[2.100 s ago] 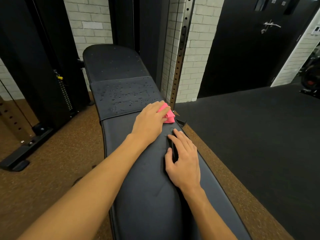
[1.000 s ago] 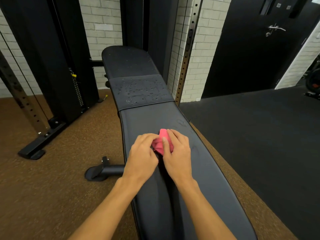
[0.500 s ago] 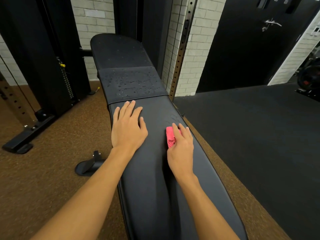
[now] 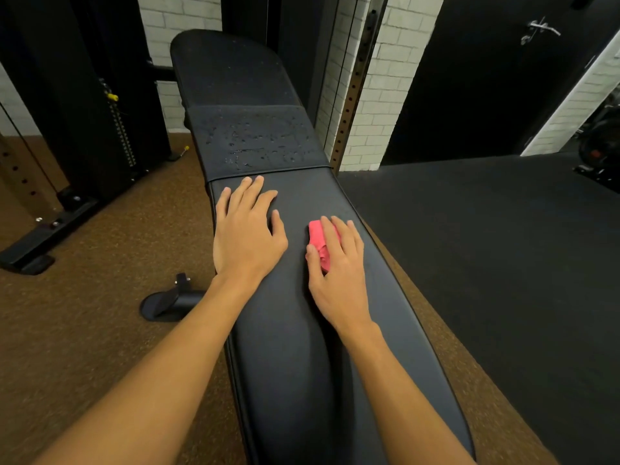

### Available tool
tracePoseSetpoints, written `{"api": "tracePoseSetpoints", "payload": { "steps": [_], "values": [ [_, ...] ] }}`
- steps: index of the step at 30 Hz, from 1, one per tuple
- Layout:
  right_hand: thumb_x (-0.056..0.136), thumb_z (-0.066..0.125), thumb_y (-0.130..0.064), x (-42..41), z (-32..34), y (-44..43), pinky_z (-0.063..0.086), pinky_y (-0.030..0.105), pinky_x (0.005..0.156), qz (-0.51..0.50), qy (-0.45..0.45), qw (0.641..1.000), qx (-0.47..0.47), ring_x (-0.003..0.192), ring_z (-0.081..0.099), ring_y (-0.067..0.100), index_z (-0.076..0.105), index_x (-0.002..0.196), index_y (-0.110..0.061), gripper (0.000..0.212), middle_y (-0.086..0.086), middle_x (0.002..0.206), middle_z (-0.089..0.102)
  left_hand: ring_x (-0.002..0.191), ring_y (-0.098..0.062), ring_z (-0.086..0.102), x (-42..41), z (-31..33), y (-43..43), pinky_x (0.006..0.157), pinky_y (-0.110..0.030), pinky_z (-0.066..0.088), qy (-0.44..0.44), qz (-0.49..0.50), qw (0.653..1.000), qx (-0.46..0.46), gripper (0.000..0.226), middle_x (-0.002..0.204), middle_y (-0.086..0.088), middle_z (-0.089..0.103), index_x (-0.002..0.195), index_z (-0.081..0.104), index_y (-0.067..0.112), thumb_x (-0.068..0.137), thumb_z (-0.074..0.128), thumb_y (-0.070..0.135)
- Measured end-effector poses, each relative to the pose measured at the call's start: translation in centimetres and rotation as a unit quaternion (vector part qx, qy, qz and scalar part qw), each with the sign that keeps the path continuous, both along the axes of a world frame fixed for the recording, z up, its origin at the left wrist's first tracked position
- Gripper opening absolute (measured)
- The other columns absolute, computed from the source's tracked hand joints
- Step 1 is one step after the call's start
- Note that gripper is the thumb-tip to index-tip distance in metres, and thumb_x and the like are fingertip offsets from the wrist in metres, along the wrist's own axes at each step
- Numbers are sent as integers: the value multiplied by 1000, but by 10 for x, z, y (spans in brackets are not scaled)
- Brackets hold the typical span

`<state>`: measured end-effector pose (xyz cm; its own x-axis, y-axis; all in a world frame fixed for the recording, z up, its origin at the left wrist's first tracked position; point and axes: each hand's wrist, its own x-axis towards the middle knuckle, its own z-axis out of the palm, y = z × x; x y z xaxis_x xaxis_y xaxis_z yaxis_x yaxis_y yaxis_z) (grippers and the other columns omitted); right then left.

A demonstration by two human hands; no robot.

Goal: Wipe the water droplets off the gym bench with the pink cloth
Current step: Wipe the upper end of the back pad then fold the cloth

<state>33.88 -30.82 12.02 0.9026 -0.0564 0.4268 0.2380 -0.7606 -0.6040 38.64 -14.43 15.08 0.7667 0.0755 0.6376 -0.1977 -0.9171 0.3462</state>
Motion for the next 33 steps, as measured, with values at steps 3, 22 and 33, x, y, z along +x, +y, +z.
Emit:
{"api": "tracePoseSetpoints", "payload": {
  "steps": [3, 22, 33],
  "values": [
    [113, 49, -36, 5, -3, -16, 20, 38, 132, -17, 0, 1000, 4, 164, 13, 20, 38, 165, -18, 56, 1, 170, 33, 156, -21, 36, 0, 1, 0, 131, -47, 19, 2, 0, 1000, 2, 42, 162, -6, 50, 141, 65, 16, 103, 55, 28],
    [112, 53, -24, -32, -22, -54, 28, 39, 131, -17, -35, 998, -45, 159, 30, 19, 48, 159, -18, 48, 0, 165, 44, 161, -23, 26, -6, 7, -5, 132, -49, 14, 43, 30, 996, 71, 50, 170, -6, 37, 154, 52, 21, 107, 42, 34],
    [108, 50, -38, -40, -4, -117, 42, 30, 110, -150, 185, 957, 165, 123, 57, 10, 67, 142, -33, 38, -12, 133, 68, 161, -27, 24, -6, 5, -9, 132, -53, 14, 51, 46, 993, 100, 51, 171, -9, 34, 157, 46, 19, 108, 39, 32]
  ]
}}
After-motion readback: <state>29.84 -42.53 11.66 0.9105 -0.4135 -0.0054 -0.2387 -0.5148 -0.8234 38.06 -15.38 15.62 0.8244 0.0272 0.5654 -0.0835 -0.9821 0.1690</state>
